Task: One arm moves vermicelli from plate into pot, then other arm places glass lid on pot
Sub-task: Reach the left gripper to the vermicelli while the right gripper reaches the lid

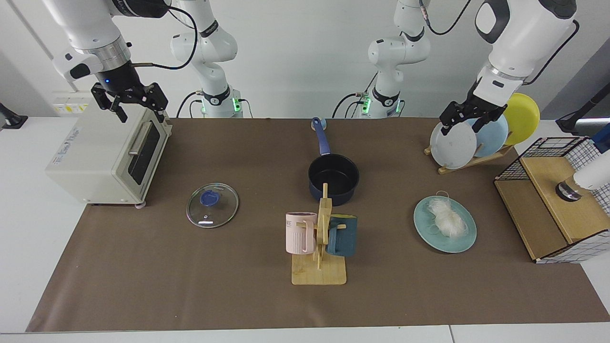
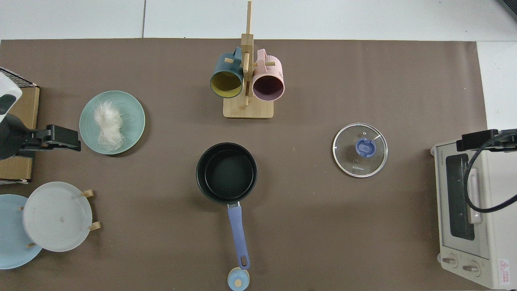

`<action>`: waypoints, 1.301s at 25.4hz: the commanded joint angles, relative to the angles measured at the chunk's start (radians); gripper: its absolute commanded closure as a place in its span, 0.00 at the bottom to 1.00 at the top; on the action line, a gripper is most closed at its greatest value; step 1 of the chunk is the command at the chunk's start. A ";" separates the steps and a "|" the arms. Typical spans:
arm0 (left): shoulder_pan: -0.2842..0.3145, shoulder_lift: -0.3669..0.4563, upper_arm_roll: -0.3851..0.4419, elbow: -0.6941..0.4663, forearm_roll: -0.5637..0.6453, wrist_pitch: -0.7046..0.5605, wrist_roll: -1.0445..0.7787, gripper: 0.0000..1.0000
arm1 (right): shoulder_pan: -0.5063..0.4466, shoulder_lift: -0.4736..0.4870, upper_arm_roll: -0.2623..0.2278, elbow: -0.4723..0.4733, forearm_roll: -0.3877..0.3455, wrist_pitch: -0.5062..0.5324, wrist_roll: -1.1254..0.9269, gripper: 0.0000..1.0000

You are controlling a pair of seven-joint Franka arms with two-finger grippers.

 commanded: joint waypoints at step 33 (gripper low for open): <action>-0.001 0.082 0.060 -0.019 0.019 0.297 0.005 0.00 | -0.006 0.117 0.093 -0.036 -0.006 0.166 0.104 0.00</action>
